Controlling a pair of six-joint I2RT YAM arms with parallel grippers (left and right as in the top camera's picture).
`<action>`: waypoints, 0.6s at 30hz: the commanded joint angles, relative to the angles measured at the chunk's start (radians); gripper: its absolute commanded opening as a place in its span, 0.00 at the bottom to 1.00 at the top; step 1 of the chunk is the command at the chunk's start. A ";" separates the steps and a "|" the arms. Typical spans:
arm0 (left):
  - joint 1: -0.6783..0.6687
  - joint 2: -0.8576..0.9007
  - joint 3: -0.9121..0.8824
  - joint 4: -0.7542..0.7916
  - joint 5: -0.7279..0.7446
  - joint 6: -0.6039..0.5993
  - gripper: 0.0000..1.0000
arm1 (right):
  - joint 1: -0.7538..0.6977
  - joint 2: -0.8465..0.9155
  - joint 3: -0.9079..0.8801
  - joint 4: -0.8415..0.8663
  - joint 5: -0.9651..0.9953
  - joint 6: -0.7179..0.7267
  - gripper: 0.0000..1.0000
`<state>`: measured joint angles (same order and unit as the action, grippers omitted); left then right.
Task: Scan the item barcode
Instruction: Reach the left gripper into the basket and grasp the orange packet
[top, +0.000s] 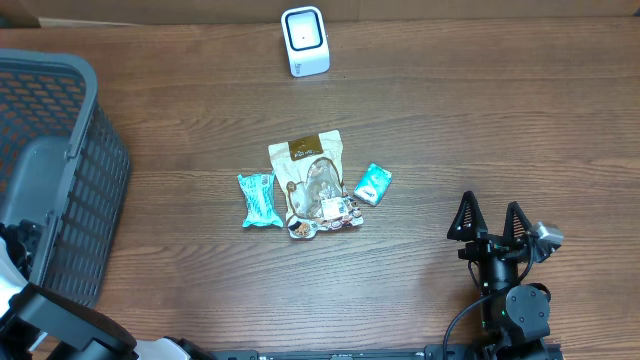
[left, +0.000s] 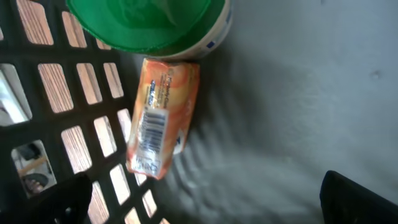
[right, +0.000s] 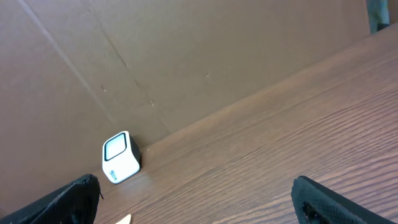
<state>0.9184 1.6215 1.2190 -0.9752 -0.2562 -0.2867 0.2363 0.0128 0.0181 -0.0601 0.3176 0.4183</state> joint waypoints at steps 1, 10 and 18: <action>0.004 0.001 -0.020 0.041 -0.049 0.048 0.98 | -0.001 -0.010 -0.010 0.005 -0.004 -0.004 1.00; 0.004 0.068 -0.020 0.099 -0.031 0.074 0.86 | -0.001 -0.010 -0.010 0.005 -0.004 -0.004 1.00; 0.004 0.137 -0.020 0.102 -0.016 0.035 0.54 | -0.001 -0.010 -0.010 0.005 -0.004 -0.004 1.00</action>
<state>0.9184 1.7409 1.2037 -0.8742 -0.2798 -0.2359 0.2363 0.0128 0.0181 -0.0605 0.3176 0.4183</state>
